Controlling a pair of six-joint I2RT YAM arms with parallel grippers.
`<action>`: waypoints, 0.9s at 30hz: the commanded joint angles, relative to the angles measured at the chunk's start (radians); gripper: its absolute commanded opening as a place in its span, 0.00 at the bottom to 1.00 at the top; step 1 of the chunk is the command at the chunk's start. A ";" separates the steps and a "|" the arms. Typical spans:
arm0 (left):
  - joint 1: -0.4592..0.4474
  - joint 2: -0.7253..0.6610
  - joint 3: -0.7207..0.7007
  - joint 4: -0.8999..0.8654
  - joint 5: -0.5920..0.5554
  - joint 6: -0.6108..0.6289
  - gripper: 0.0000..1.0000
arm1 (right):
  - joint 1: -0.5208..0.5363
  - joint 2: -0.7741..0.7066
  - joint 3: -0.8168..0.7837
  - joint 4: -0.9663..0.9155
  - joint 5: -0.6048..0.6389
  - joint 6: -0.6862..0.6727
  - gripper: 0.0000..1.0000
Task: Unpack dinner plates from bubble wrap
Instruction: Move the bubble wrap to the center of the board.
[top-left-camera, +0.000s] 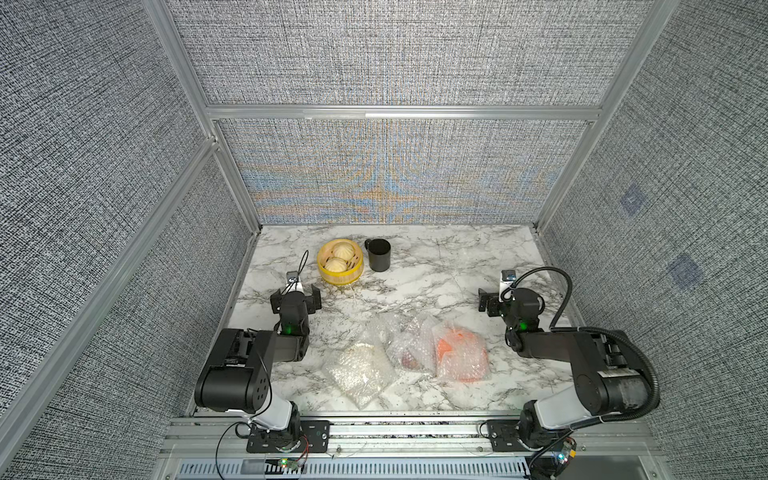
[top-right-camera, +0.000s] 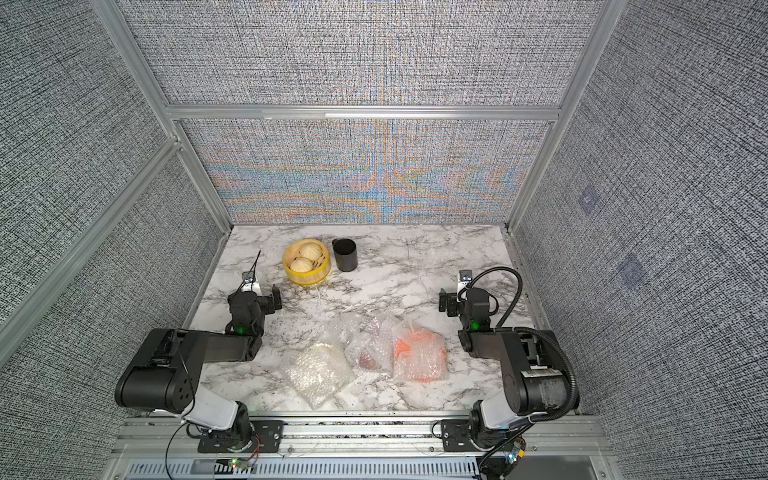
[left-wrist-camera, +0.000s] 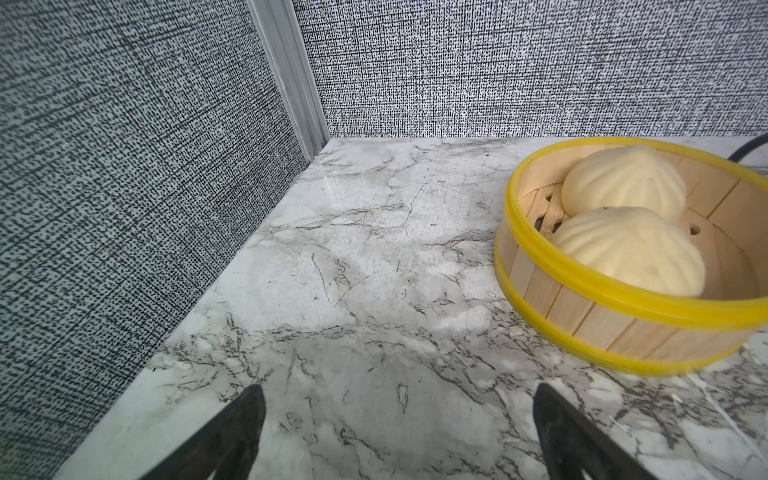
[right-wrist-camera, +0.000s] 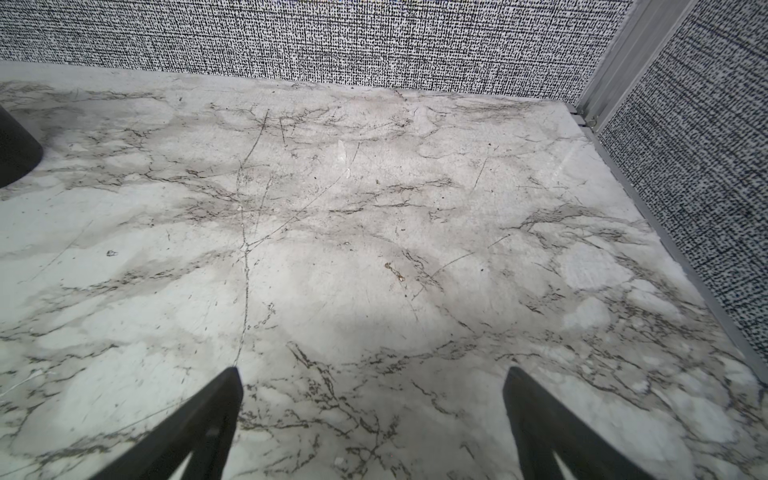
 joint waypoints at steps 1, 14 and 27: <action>-0.007 -0.072 -0.021 0.014 0.047 0.039 1.00 | 0.010 -0.092 0.070 -0.164 0.059 0.010 0.99; -0.009 -0.429 0.554 -1.173 0.039 -0.338 0.99 | 0.028 -0.203 0.875 -1.553 -0.195 0.363 0.99; -0.193 -0.542 0.730 -1.727 0.551 -0.619 1.00 | 0.081 -0.324 0.885 -1.968 -0.475 0.505 0.99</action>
